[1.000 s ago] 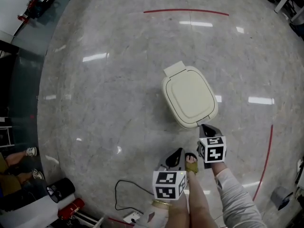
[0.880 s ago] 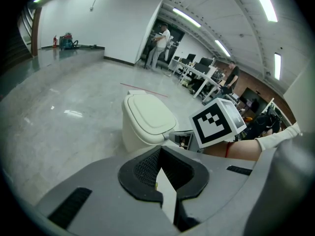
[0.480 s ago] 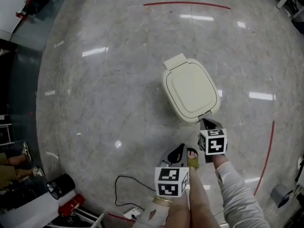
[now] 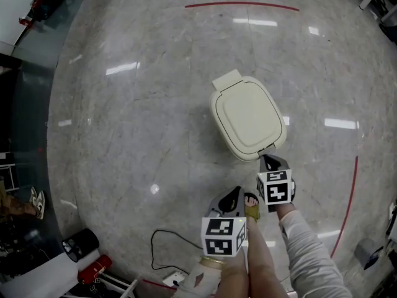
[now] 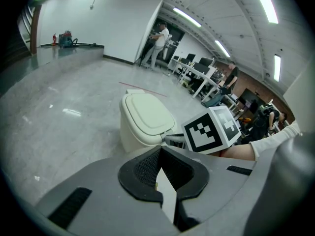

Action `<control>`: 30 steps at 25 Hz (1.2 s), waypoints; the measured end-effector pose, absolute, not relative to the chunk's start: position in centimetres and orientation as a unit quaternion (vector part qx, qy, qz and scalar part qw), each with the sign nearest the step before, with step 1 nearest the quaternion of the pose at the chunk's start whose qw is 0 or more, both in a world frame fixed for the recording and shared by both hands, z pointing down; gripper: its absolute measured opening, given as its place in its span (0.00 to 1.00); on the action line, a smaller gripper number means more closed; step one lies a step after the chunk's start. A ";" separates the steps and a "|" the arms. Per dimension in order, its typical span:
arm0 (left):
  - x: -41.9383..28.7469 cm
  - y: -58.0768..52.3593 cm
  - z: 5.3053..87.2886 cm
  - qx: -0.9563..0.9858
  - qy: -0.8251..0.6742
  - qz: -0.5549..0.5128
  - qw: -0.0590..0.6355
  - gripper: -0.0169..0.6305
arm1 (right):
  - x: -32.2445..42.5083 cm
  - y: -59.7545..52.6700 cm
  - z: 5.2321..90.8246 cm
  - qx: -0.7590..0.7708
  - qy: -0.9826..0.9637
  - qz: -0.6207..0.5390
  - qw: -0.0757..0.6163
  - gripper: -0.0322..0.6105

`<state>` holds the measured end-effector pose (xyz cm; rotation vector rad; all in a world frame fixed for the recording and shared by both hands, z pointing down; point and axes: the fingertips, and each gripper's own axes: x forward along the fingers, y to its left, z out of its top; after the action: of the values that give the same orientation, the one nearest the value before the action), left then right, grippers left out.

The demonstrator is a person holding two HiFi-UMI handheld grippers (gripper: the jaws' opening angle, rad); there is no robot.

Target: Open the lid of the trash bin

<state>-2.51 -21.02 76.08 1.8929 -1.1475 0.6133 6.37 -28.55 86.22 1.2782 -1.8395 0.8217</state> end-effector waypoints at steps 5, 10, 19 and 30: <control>-2.5 -20.8 76.1 0.752 -0.455 0.243 0.410 0.03 | 6.5 -28.6 86.3 0.500 -0.715 0.324 0.366 0.05; -2.4 -20.8 75.9 0.753 -0.454 0.242 0.410 0.03 | 6.5 -28.7 86.2 0.504 -0.713 0.324 0.363 0.05; -2.5 -20.9 75.0 0.755 -0.454 0.244 0.404 0.03 | 6.8 -28.4 85.3 0.514 -0.697 0.336 0.371 0.05; -1.9 -21.5 70.7 0.769 -0.453 0.239 0.382 0.03 | 6.1 -26.4 78.9 0.509 -0.720 0.348 0.319 0.05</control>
<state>-1.90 -21.52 70.74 1.9626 -1.1546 0.6085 6.06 -26.43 78.89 1.3392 -1.8922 0.9157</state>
